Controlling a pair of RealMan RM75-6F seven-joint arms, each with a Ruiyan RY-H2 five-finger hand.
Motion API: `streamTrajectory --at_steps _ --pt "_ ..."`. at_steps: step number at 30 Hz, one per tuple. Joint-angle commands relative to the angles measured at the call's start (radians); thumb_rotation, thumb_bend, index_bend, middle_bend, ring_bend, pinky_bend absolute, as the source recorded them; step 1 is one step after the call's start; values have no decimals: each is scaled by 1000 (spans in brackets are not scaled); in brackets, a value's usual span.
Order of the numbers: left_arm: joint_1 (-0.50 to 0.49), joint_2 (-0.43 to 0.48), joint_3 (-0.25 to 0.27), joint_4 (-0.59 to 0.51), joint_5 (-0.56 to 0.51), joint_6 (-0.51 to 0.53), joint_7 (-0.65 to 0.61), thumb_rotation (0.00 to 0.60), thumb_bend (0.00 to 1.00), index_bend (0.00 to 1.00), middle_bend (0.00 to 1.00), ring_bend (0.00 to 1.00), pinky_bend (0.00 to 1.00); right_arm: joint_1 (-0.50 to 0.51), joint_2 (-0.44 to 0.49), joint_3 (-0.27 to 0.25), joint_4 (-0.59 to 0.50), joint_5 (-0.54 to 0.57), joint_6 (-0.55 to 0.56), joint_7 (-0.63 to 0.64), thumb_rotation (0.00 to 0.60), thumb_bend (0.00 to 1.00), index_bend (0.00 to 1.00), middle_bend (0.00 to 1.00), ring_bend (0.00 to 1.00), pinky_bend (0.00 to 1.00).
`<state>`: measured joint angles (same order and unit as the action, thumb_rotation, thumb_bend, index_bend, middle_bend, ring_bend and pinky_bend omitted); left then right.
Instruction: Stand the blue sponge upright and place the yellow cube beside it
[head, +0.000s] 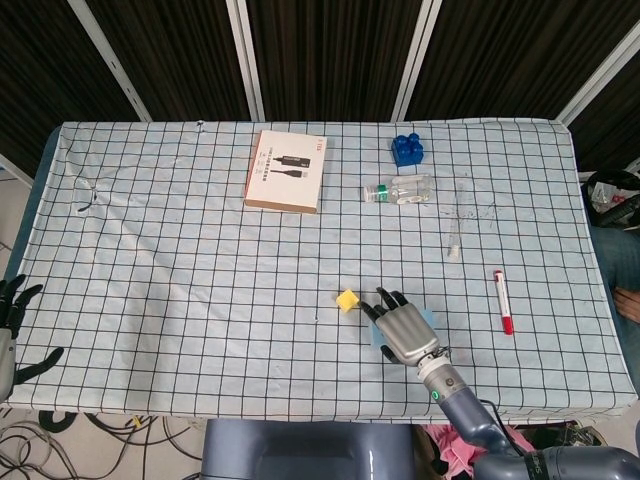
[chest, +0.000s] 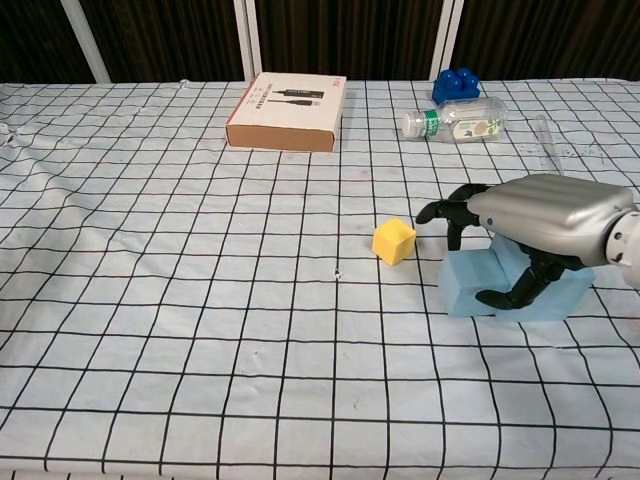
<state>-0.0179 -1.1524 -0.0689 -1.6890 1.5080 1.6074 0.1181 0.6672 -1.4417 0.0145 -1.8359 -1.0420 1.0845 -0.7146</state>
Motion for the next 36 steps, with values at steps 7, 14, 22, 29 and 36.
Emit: streamTrajectory --at_steps 7,14,22,29,36 --pt "3 5 1 -2 4 5 -11 600 113 157 56 0 0 6 42 55 -141 39 57 -29 600 265 53 257 0 121" --pt "4 9 3 -4 12 7 -24 600 113 157 56 0 0 97 43 216 -260 341 92 -90 600 235 39 260 0 121" --pt "4 17 4 -4 10 3 -40 600 112 157 56 0 0 278 -82 353 -170 708 195 -202 600 180 36 251 0 121" --pt "0 19 8 -3 11 -9 -46 600 112 157 56 0 0 363 -185 399 -51 855 269 -241 600 155 33 252 0 121" --pt "-2 20 8 -3 9 -14 -49 600 113 157 56 0 0 414 -290 418 65 907 336 -253 600 154 34 268 0 121"
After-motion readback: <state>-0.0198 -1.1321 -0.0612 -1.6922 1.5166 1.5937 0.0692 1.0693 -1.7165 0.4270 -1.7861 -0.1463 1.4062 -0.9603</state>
